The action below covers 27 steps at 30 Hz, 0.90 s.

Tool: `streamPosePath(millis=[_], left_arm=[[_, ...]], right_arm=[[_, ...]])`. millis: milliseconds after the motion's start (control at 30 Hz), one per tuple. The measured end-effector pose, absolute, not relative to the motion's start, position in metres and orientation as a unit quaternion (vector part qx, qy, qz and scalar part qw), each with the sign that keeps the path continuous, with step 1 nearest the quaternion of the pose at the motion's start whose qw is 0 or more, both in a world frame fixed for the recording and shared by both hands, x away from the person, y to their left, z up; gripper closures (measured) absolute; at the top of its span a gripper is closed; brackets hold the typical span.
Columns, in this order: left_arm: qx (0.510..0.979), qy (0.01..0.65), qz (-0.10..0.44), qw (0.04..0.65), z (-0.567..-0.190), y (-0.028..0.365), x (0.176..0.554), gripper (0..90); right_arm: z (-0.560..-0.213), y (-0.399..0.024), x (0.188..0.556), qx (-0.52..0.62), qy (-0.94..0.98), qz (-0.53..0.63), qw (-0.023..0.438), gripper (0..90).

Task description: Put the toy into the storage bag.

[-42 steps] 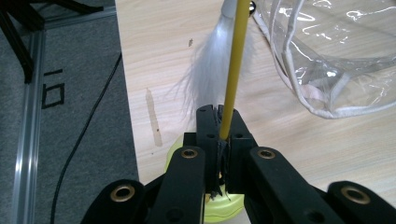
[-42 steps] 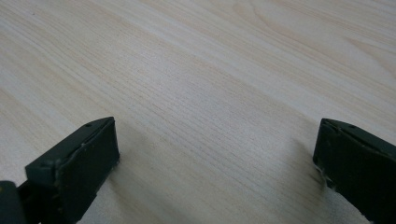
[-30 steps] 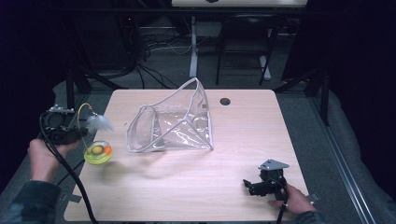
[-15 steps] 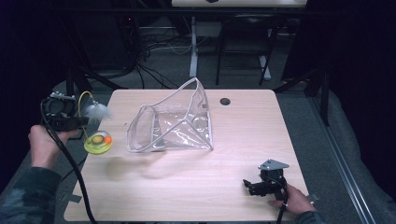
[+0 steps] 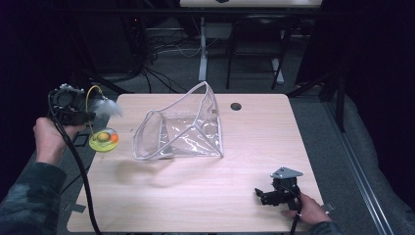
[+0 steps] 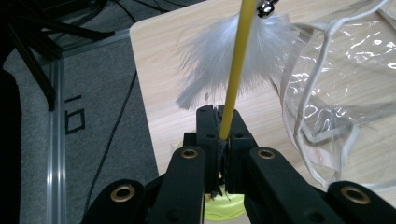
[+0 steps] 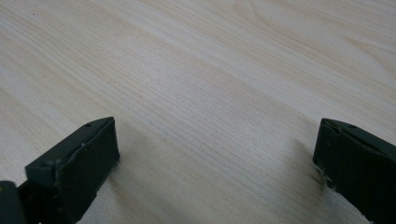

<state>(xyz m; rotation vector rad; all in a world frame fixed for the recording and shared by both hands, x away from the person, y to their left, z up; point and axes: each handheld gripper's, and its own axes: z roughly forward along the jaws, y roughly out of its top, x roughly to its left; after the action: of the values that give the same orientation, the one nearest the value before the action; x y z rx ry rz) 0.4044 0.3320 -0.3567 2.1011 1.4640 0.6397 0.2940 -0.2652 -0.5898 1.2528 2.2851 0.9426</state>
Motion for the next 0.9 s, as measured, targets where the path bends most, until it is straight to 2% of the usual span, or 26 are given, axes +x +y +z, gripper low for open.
streamPosePath(millis=[900], left_arm=[[0.766,0.535,0.243,0.26,-0.331,0.316,0.435,87.7]], right_arm=[[-0.59,-0.265,0.294,0.444,0.811,0.334,0.184,0.0]])
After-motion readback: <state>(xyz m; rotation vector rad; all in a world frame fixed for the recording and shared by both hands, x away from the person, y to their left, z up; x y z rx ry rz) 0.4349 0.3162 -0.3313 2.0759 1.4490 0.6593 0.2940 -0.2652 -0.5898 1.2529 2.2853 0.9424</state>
